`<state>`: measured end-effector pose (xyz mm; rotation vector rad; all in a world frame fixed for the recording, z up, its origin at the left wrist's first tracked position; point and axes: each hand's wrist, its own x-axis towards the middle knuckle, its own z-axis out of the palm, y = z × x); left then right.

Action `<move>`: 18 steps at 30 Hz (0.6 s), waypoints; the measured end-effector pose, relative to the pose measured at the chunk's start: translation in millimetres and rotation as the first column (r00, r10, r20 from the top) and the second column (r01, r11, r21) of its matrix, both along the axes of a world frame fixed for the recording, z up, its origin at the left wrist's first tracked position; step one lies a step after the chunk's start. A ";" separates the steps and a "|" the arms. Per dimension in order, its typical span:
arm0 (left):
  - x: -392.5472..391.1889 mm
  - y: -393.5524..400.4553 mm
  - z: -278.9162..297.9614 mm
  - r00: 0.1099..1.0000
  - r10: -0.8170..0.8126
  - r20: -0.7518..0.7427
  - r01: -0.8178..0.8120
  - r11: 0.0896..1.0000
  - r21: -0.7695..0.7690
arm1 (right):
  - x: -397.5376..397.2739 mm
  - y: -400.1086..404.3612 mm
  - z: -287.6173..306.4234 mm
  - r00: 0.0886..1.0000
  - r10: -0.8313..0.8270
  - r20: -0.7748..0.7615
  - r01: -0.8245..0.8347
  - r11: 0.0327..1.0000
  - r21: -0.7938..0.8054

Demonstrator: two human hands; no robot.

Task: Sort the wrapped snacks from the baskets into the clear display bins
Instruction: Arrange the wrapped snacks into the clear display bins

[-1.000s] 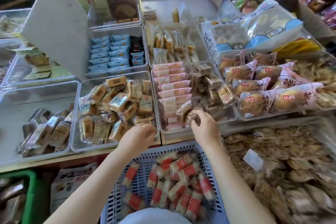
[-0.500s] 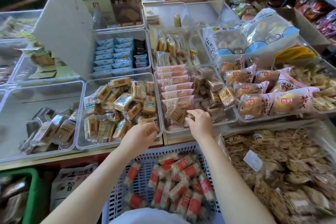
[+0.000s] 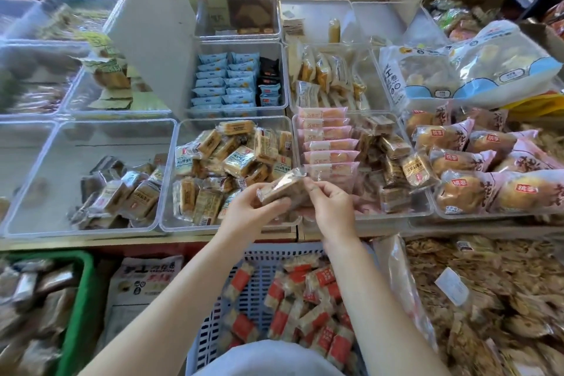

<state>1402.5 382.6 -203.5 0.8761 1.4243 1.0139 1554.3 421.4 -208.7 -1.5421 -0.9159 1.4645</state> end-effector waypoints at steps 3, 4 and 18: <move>-38.1 -12.8 -4.4 0.991 0.115 -0.073 -0.118 0.992 -0.043 | -33.5 0.9 -16.4 0.956 0.188 0.227 -0.216 0.970 0.107; -54.3 -17.8 -6.7 0.984 0.136 -0.113 -0.144 0.988 -0.061 | -43.0 1.7 -25.2 0.905 0.223 0.362 -0.299 0.939 0.169; -260.0 -7.9 -60.1 0.804 0.418 -0.423 -0.514 0.847 -0.139 | -66.9 -1.0 -117.1 0.223 0.041 0.974 -0.573 0.814 0.097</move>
